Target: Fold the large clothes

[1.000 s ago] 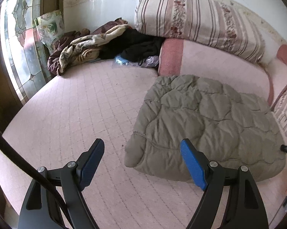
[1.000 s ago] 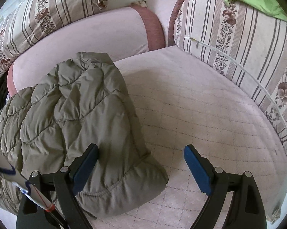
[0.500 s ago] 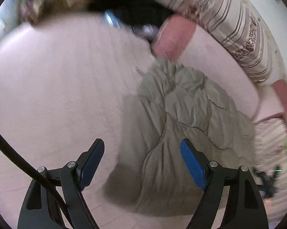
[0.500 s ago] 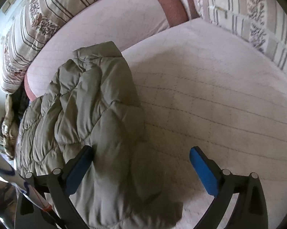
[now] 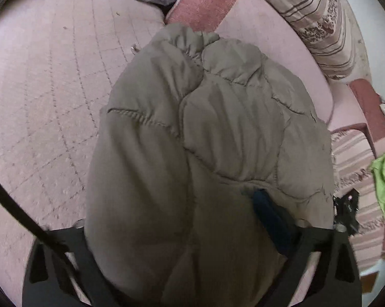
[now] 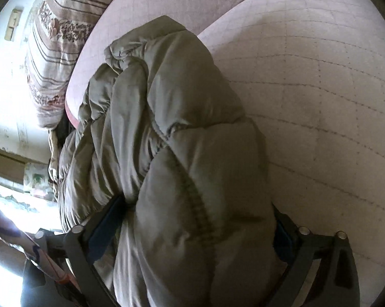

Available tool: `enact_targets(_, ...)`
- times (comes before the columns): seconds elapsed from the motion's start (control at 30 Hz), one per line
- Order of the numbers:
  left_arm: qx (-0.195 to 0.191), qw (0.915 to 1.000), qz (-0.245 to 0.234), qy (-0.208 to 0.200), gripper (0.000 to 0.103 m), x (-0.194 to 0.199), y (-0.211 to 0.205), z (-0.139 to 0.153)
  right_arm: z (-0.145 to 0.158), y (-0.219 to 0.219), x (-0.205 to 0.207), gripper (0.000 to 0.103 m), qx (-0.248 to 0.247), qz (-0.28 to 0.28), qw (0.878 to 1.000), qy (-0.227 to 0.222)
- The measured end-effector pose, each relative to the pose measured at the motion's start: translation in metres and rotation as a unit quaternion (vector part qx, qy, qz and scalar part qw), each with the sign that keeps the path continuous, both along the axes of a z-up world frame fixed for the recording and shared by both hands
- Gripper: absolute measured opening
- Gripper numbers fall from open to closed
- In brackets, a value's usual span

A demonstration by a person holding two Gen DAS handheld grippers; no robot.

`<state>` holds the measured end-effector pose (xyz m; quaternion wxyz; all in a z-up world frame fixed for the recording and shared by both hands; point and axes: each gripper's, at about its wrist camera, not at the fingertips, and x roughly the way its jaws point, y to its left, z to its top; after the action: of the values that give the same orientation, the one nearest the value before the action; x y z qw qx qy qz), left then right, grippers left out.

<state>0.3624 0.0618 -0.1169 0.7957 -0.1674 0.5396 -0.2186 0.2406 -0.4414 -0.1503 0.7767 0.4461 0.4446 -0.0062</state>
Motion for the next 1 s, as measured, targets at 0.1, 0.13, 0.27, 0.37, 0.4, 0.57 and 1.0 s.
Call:
enact_targets(0.1, 0.017, 0.9996, 0.008, -0.019, 0.063, -0.017, -0.004, 0.015, 0.008, 0.004, -0.009, 0.073, 0.008, -0.004, 1.0, -0.006)
enact_targets(0.13, 0.021, 0.9995, 0.009, -0.022, 0.061, -0.023, -0.004, 0.019, 0.014, 0.006, -0.013, 0.069, 0.003, 0.0, 1.0, -0.009)
enact_targets(0.27, 0.04, 0.9988, 0.012, -0.026, 0.055, -0.04, 0.0, 0.028, 0.031, 0.01, -0.025, 0.053, -0.003, 0.008, 1.0, -0.011)
enact_targets(0.37, 0.051, 0.9983, 0.011, -0.024, 0.055, -0.053, 0.005, 0.031, 0.038, 0.017, -0.039, 0.052, -0.012, 0.015, 1.0, -0.005)
enact_targets(0.4, 0.053, 0.9983, 0.011, -0.024, 0.055, -0.06, 0.007, 0.032, 0.039, 0.018, -0.044, 0.052, -0.013, 0.016, 1.0, -0.005)
enact_targets(0.57, 0.059, 0.9978, 0.008, -0.03, 0.056, -0.087, 0.017, 0.031, 0.04, 0.025, -0.077, 0.052, -0.011, 0.025, 1.0, -0.009)
enact_targets(1.0, 0.103, 0.9913, 0.043, -0.069, 0.07, -0.126, 0.033, 0.065, 0.094, 0.057, -0.101, 0.086, -0.253, -0.014, 0.967, 0.036)
